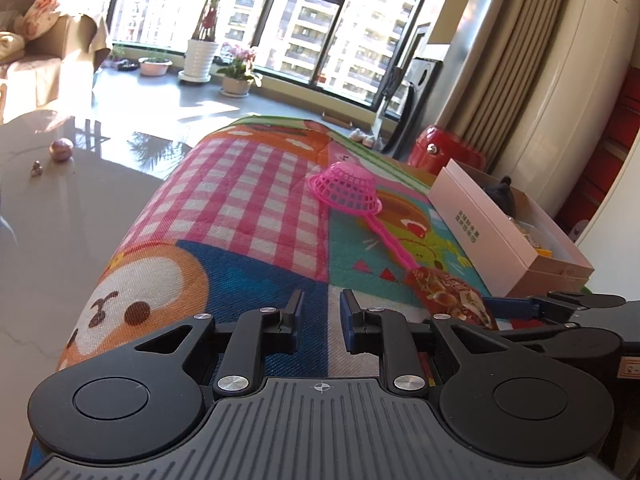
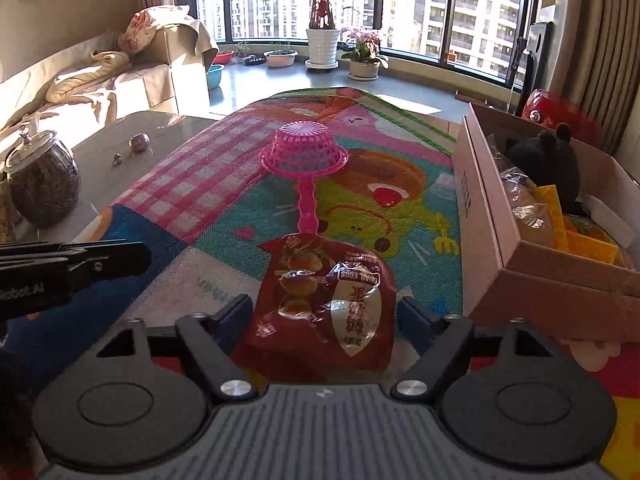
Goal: Organize objects
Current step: 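Grasp the red bagged quail-egg snack with the right tool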
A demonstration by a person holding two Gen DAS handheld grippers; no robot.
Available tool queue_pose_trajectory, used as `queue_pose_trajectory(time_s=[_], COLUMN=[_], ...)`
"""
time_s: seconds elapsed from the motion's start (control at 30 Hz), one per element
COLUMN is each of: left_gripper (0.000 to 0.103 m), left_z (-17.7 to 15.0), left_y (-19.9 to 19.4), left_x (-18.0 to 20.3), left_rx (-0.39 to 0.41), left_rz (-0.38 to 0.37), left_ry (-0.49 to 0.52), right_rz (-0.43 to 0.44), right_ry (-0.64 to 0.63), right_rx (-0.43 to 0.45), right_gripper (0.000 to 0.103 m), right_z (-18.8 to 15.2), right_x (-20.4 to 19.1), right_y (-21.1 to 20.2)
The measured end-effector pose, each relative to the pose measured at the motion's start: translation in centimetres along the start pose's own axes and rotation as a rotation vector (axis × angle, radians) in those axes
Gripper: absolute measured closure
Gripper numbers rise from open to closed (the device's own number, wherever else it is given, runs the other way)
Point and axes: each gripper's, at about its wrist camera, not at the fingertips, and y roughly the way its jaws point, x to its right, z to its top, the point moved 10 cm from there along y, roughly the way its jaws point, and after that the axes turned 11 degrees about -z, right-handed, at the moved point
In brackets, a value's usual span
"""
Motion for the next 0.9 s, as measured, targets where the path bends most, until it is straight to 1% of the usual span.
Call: queue_pose_trajectory(time_s=[0.1,0.2,0.27,0.33,0.4,0.47,0.53,0.6,0.63,0.67,0.7,0.9], left_gripper=[0.082,0.082,0.082,0.082,0.082,0.082,0.082,0.082,0.082,0.082,0.082,0.081], left_z=[0.0,-0.2,-0.3,-0.1,0.6,1.9,3.2,3.9,4.1,4.1,4.1,5.2], left_y=[0.3,0.8,1.2,1.8,2.7,4.1,6.0,8.2,9.3,10.2,10.8,12.7], left_x=[0.6,1.4,1.9,2.6,3.4,4.2,4.5,4.4,4.2,4.0,3.9,3.6], left_rx=[-0.004,-0.017,-0.027,-0.036,-0.037,-0.032,-0.039,-0.066,-0.088,-0.109,-0.122,-0.108], left_rz=[-0.007,-0.015,-0.020,-0.028,-0.034,-0.033,-0.024,0.004,0.032,0.063,0.086,0.205], left_ry=[0.006,0.016,0.024,0.028,0.036,0.038,0.013,-0.021,-0.032,-0.029,-0.019,0.025], right_rz=[-0.014,-0.036,-0.077,-0.159,-0.231,-0.262,-0.287,-0.259,-0.255,-0.255,-0.251,-0.216], right_ry=[-0.013,0.019,0.045,0.069,0.109,0.155,0.183,0.219,0.233,0.239,0.242,0.269], right_rx=[0.016,0.023,0.042,0.066,0.066,0.049,0.045,0.041,0.055,0.065,0.070,0.051], right_gripper=[0.029,0.029,0.029,0.029,0.029,0.029,0.029,0.028,0.022,0.009,0.004,0.000], right_z=[-1.1,-2.3,-3.0,-4.0,-5.0,-6.0,-6.9,-7.2,-7.0,-6.9,-6.9,-7.1], right_x=[1.4,4.0,6.1,9.1,11.9,13.9,15.2,15.8,16.1,16.2,16.1,16.2], right_y=[-1.7,-3.2,-4.0,-4.6,-4.7,-4.4,-4.1,-4.0,-4.2,-4.3,-4.2,-3.8])
